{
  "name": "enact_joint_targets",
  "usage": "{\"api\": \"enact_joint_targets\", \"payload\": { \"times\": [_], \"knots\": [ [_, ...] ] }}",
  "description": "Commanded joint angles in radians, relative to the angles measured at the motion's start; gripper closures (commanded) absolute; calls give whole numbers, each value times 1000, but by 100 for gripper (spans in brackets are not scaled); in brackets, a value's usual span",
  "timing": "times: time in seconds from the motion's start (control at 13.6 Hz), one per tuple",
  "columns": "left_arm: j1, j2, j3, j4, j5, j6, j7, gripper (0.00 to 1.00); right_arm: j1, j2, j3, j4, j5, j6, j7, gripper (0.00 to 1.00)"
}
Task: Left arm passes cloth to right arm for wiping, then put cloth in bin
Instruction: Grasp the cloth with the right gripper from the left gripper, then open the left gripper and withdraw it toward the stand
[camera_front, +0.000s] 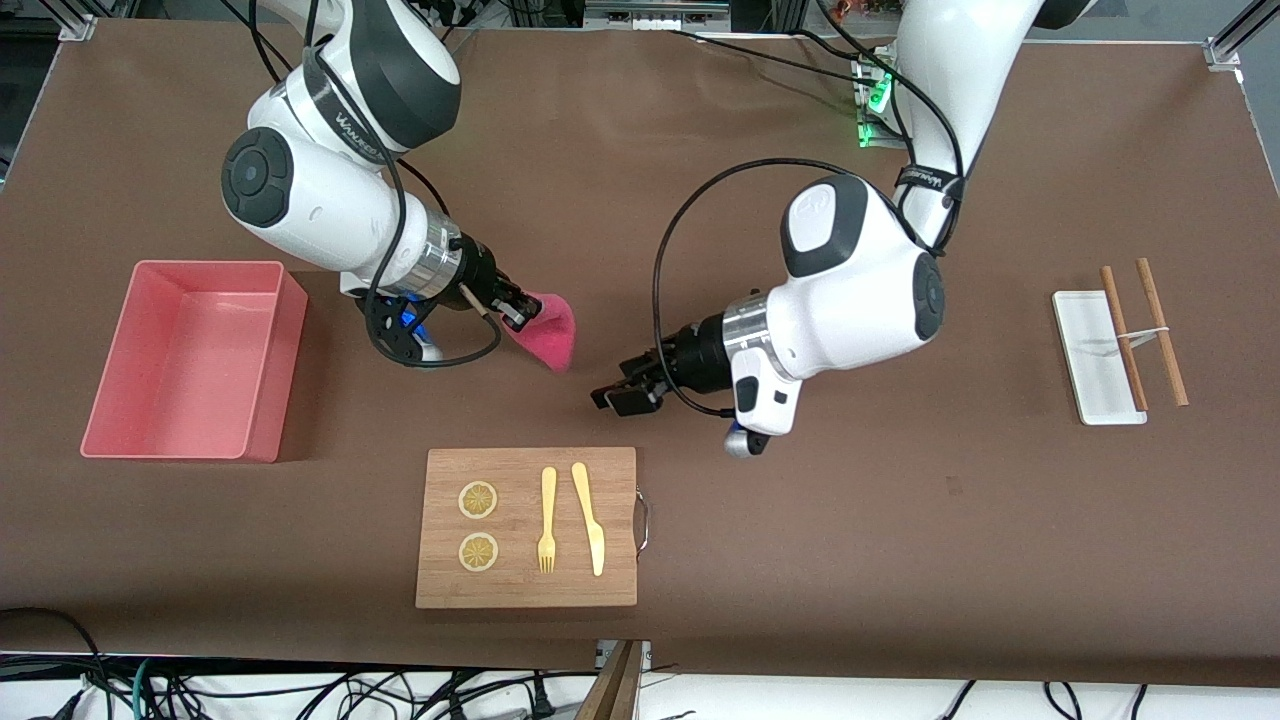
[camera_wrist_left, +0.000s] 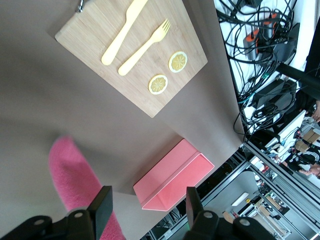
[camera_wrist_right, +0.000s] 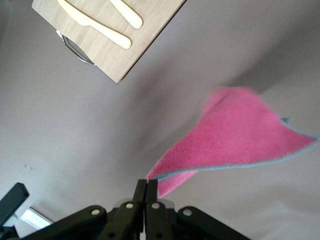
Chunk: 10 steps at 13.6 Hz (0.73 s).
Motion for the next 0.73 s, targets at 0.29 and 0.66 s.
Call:
{"api": "enact_joint_targets", "payload": {
  "times": [0.29,0.66],
  "knots": [
    [77,-64,6,-91,-7,-39,95,0,10,-2,12,5,22,-41,3,100],
    [278,-154,9,-119,158,-395,308,0,62,57,12,-5,20,-61,1,100]
  ]
}}
